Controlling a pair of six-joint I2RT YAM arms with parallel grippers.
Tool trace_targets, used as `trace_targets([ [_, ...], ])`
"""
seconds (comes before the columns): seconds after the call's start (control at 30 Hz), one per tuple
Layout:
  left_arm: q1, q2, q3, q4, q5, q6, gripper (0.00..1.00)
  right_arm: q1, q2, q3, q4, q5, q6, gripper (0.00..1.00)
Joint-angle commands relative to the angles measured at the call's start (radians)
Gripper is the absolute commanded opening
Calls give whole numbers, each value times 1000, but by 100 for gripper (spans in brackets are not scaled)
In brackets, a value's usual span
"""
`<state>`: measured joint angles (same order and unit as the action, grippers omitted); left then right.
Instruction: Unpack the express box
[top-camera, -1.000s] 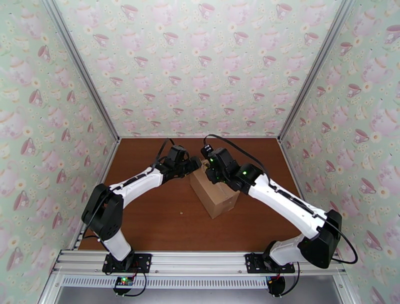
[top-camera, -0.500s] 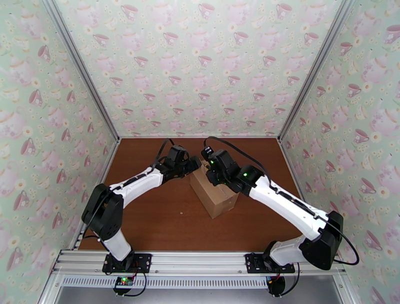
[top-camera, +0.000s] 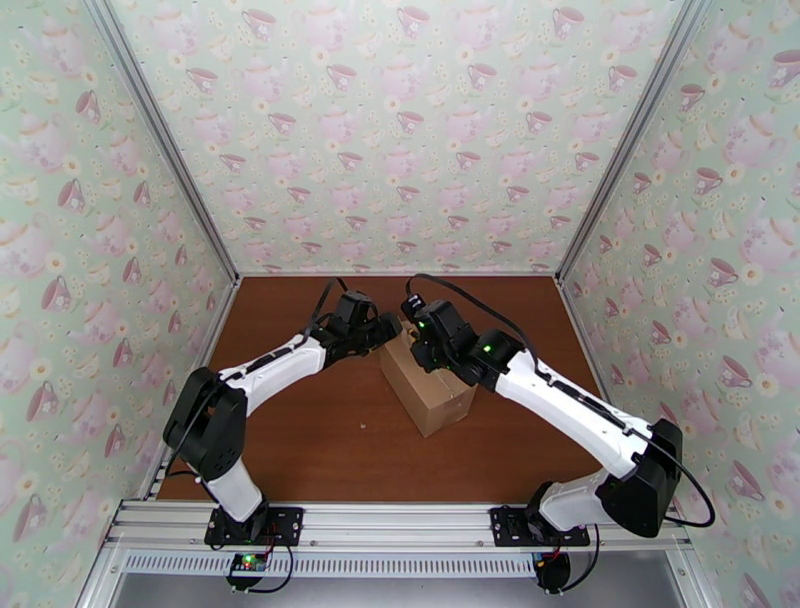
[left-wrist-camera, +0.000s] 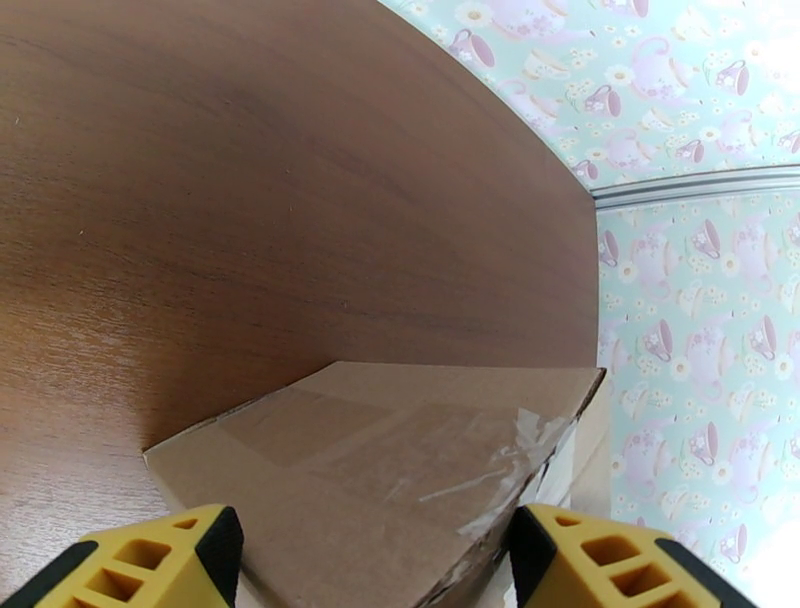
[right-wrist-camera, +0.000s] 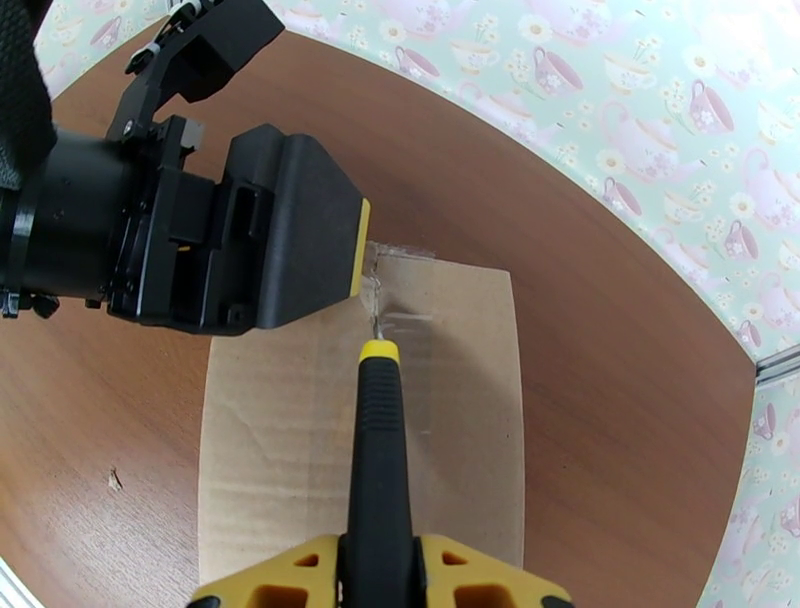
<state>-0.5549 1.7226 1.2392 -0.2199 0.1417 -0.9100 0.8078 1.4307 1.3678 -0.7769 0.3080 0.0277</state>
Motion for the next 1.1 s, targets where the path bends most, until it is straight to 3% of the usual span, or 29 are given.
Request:
trace_targets([
  [0.0,7,25,-29,-50,-42,-5,76,5,-1,-16,-100,-36,26,0],
  [0.37,7,10,-24,-57,-42,1,76,4,77,-16,-112,-67,35,0],
  [1.07,-36,32,103,-104,-52,111,77,5,68,-14,-135,-64,49,0],
])
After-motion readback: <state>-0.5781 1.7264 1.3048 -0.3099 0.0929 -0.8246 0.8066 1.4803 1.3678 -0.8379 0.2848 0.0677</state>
